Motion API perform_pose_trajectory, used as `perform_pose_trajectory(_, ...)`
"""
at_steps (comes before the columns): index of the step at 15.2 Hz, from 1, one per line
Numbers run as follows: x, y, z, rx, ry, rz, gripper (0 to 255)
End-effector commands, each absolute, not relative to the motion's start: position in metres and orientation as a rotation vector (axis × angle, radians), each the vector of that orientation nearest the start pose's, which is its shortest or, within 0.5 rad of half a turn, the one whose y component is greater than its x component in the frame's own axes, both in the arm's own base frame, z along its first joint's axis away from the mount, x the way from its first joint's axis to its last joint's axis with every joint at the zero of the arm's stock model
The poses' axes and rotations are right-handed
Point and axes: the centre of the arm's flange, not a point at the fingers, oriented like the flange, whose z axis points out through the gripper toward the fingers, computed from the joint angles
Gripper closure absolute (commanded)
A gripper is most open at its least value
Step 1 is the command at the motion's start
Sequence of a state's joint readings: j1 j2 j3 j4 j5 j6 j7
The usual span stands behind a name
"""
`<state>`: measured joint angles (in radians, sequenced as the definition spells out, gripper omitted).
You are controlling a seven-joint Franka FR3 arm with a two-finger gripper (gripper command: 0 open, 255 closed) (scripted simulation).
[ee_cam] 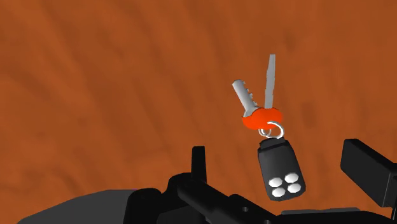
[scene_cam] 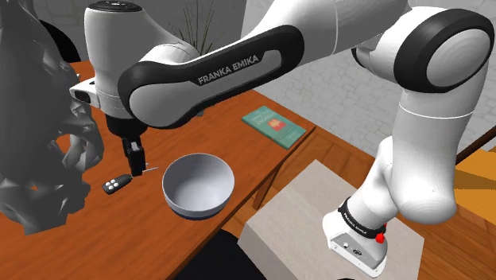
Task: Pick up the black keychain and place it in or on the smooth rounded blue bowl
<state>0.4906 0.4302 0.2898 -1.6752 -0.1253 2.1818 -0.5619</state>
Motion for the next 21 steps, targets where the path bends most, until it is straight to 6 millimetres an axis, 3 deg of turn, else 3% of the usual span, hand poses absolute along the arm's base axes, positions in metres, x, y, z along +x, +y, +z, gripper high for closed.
perform_pose_trajectory(1,0.497,0.456,0.348,-2.405,-1.983,-0.113,0)
perform_pose_trajectory(4,0.497,0.457,0.335,-2.405,-1.983,-0.113,0)
perform_pose_trajectory(11,0.497,0.457,0.335,-2.405,-1.983,-0.113,0)
perform_pose_trajectory(12,0.494,0.459,0.341,-2.406,-1.983,-0.113,255)
perform_pose_trajectory(16,0.494,0.471,0.337,-2.407,-1.985,-0.112,255)
perform_pose_trajectory(18,0.470,0.459,0.334,-2.409,-1.985,-0.112,255)
perform_pose_trajectory(20,0.466,0.460,0.329,-2.409,-1.986,-0.114,255)
perform_pose_trajectory(21,0.483,0.464,0.351,-2.410,-1.956,-0.260,255)
